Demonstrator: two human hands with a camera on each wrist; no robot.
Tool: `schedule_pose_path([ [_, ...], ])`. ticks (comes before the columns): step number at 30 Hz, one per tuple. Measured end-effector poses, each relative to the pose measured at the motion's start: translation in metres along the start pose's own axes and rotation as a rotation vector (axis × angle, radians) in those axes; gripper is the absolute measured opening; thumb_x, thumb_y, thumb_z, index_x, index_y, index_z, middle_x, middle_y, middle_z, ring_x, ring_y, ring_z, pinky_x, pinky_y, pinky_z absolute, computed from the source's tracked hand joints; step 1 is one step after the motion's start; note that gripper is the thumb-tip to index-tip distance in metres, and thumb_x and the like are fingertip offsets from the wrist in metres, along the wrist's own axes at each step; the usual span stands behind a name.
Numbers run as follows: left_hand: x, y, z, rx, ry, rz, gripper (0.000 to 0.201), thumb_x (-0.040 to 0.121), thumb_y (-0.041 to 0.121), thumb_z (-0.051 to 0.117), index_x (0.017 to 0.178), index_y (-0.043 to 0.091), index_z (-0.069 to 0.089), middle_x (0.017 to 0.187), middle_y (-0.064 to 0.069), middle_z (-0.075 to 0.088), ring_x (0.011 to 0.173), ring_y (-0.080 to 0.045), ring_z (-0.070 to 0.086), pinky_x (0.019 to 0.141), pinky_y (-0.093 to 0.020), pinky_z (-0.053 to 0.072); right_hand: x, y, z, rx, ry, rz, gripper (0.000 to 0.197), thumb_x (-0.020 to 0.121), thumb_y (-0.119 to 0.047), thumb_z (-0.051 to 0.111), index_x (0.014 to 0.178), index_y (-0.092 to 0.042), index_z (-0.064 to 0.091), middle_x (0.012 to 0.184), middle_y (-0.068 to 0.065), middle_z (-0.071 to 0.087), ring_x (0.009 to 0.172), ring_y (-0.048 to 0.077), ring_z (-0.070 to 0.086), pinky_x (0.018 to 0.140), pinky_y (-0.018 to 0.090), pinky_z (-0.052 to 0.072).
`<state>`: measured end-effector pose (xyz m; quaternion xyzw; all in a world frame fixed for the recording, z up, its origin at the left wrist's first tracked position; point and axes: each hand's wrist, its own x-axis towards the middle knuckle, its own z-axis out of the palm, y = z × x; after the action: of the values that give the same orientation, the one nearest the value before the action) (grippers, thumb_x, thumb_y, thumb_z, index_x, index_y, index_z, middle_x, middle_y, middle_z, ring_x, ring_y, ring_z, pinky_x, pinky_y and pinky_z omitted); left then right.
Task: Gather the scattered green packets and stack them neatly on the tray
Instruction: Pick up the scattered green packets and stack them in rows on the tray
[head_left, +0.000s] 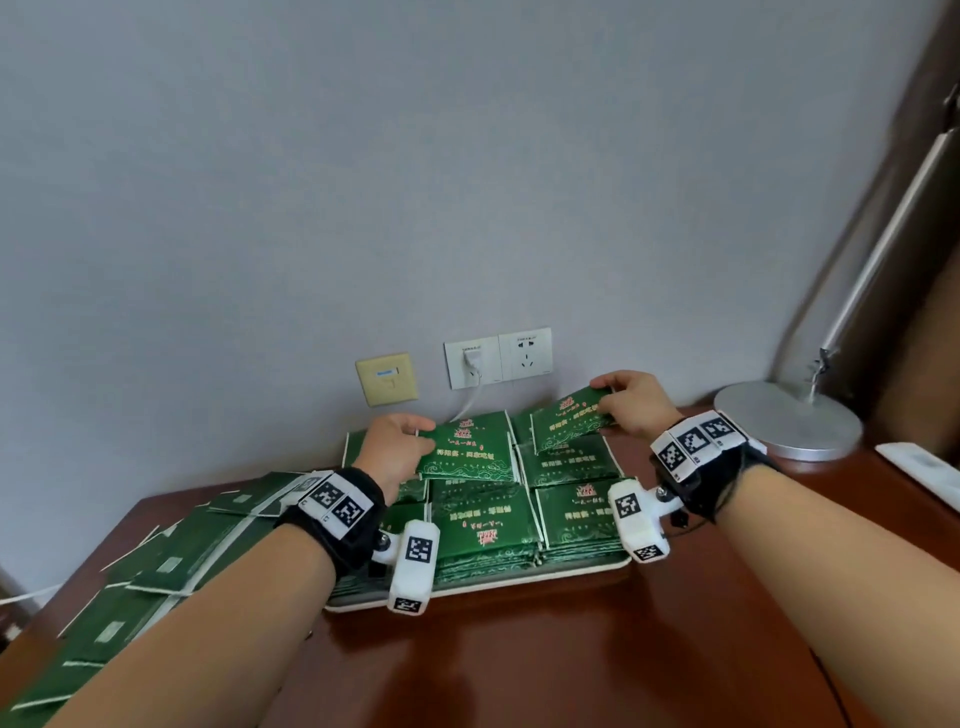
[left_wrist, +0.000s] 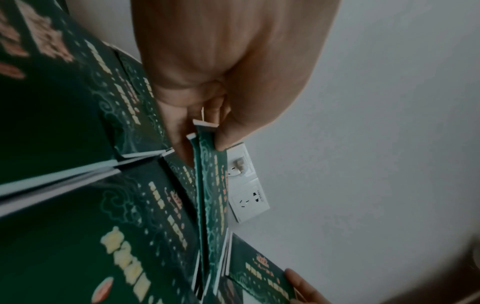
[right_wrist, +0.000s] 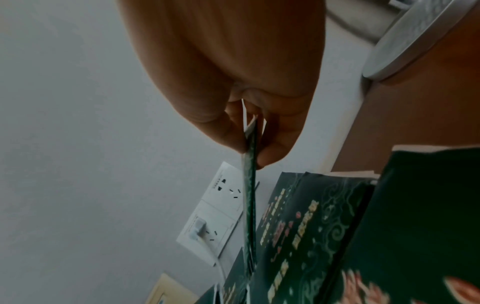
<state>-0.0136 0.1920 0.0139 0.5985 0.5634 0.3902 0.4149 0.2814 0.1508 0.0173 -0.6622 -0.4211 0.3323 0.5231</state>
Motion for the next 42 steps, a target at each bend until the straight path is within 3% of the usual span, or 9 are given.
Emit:
schedule_pose_path([
  [3, 0.01, -0.004, 0.004, 0.083, -0.029, -0.011, 0.023, 0.089, -0.005, 0.063, 0.103, 0.013, 0.068, 0.122, -0.01, 0.057, 0.108, -0.023, 0.055, 0.064, -0.023, 0.044, 0.021, 0.005, 0.005, -0.025, 0.0, 0.028, 0.04, 0.082, 0.019, 0.051, 0.111, -0.005, 0.062, 0.112, 0.015, 0.057, 0.091, 0.032, 0.061, 0.047, 0.027, 0.057],
  [8, 0.019, -0.008, 0.008, 0.242, -0.065, 0.014, 0.022, 0.086, -0.004, 0.066, 0.105, 0.007, 0.067, 0.125, -0.011, 0.058, 0.105, -0.023, 0.058, 0.079, -0.024, 0.046, 0.042, 0.011, 0.013, -0.135, 0.011, 0.012, 0.039, 0.077, 0.02, 0.057, 0.102, -0.009, 0.063, 0.105, 0.011, 0.057, 0.095, 0.034, 0.062, 0.071, 0.044, 0.06],
  [11, 0.018, -0.009, 0.01, 0.346, -0.104, 0.042, 0.019, 0.082, 0.003, 0.073, 0.098, 0.01, 0.067, 0.107, -0.009, 0.058, 0.082, -0.017, 0.054, 0.065, -0.024, 0.042, 0.043, 0.012, 0.015, -0.311, 0.034, -0.032, 0.038, 0.075, 0.014, 0.062, 0.1, -0.013, 0.067, 0.098, 0.007, 0.061, 0.091, 0.03, 0.063, 0.069, 0.035, 0.057],
  [14, 0.016, -0.008, 0.01, 0.465, -0.12, 0.075, 0.018, 0.08, 0.007, 0.076, 0.094, 0.012, 0.067, 0.092, -0.001, 0.056, 0.086, -0.017, 0.053, 0.072, -0.025, 0.04, 0.043, 0.011, 0.018, -0.438, 0.04, -0.08, 0.038, 0.075, 0.009, 0.066, 0.102, -0.016, 0.069, 0.097, 0.005, 0.064, 0.088, 0.025, 0.064, 0.072, 0.03, 0.053],
  [21, 0.006, 0.0, 0.008, 0.632, -0.14, 0.139, 0.014, 0.082, 0.014, 0.072, 0.093, 0.013, 0.064, 0.075, 0.005, 0.055, 0.064, -0.008, 0.05, 0.053, -0.02, 0.034, 0.038, 0.011, 0.02, -0.524, 0.016, -0.117, 0.035, 0.078, 0.002, 0.07, 0.109, -0.016, 0.07, 0.112, 0.006, 0.065, 0.09, 0.018, 0.057, 0.073, 0.024, 0.044],
  [26, 0.001, 0.003, 0.011, 0.709, -0.132, 0.215, 0.006, 0.083, 0.016, 0.07, 0.088, 0.015, 0.068, 0.073, 0.008, 0.056, 0.076, -0.017, 0.057, 0.073, -0.027, 0.045, 0.031, 0.008, 0.018, -0.648, -0.057, -0.117, 0.041, 0.081, -0.009, 0.069, 0.121, -0.016, 0.065, 0.126, 0.006, 0.062, 0.111, 0.023, 0.058, 0.088, 0.027, 0.045],
  [28, 0.0, 0.003, 0.012, 0.749, -0.18, 0.224, 0.005, 0.082, 0.021, 0.07, 0.086, 0.023, 0.067, 0.079, 0.01, 0.06, 0.084, -0.018, 0.059, 0.088, -0.033, 0.05, 0.027, 0.009, 0.018, -0.698, -0.071, -0.143, 0.04, 0.082, -0.012, 0.066, 0.122, -0.018, 0.064, 0.128, 0.005, 0.061, 0.117, 0.024, 0.056, 0.094, 0.029, 0.044],
  [32, -0.006, 0.001, 0.016, 0.815, -0.31, 0.25, 0.011, 0.085, 0.027, 0.066, 0.087, 0.038, 0.066, 0.132, 0.001, 0.059, 0.116, -0.026, 0.058, 0.104, -0.042, 0.045, 0.02, 0.009, 0.023, -0.782, -0.16, -0.172, 0.037, 0.086, -0.016, 0.064, 0.123, -0.018, 0.064, 0.13, 0.003, 0.061, 0.118, 0.022, 0.056, 0.1, 0.03, 0.042],
  [42, -0.012, -0.005, 0.015, 0.895, -0.401, 0.257, 0.031, 0.091, 0.026, 0.062, 0.121, 0.032, 0.067, 0.143, 0.0, 0.05, 0.128, -0.026, 0.049, 0.11, -0.039, 0.039, 0.005, 0.004, 0.027, -0.845, -0.215, -0.162, 0.043, 0.089, -0.02, 0.063, 0.131, -0.015, 0.059, 0.136, 0.005, 0.057, 0.122, 0.022, 0.053, 0.101, 0.032, 0.042],
])
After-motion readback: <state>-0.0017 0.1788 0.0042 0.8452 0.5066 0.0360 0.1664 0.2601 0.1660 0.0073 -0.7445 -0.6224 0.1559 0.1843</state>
